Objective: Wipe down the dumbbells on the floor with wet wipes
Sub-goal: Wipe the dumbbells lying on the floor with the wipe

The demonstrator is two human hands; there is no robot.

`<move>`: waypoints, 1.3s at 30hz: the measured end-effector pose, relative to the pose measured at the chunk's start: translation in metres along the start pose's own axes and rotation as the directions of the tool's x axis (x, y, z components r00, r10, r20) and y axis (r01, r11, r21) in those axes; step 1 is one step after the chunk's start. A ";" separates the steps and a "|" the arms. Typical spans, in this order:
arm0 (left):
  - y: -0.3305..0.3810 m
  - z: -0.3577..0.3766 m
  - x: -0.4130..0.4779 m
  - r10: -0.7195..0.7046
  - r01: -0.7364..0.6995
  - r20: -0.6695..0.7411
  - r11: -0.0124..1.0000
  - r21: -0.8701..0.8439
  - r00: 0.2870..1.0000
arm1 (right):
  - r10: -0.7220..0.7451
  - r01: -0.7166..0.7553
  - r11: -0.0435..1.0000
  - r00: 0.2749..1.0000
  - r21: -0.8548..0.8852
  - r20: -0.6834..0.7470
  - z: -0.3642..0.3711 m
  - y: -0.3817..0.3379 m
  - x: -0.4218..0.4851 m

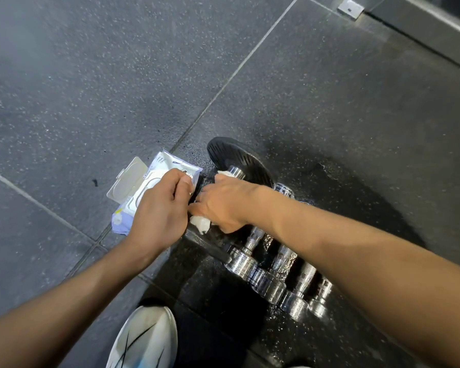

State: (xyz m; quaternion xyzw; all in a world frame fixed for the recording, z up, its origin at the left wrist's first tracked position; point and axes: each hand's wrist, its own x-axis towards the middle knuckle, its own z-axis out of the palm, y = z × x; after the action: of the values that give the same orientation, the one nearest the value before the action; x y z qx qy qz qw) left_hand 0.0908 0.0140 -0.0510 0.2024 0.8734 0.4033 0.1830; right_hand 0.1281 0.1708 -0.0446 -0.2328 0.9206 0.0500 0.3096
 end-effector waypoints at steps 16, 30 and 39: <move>0.003 -0.001 -0.001 -0.008 0.008 0.014 1.000 -0.006 1.000 | 0.263 -0.215 0.965 0.815 0.151 -0.516 0.065 -0.012 -0.028; 0.005 -0.001 -0.001 -0.058 0.058 0.027 0.998 0.006 0.998 | 0.176 0.045 0.938 0.791 0.343 -0.586 0.073 -0.038 -0.027; 0.001 0.000 0.002 -0.052 0.051 0.023 0.997 0.049 0.998 | 0.095 0.183 0.841 0.876 0.509 -0.472 0.035 -0.031 -0.020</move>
State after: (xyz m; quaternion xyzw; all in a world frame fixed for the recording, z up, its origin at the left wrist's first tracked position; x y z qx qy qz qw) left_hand 0.0896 0.0154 -0.0510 0.1891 0.8856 0.3747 0.1990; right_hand 0.1751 0.1592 -0.0592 -0.1631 0.9384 -0.2775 0.1258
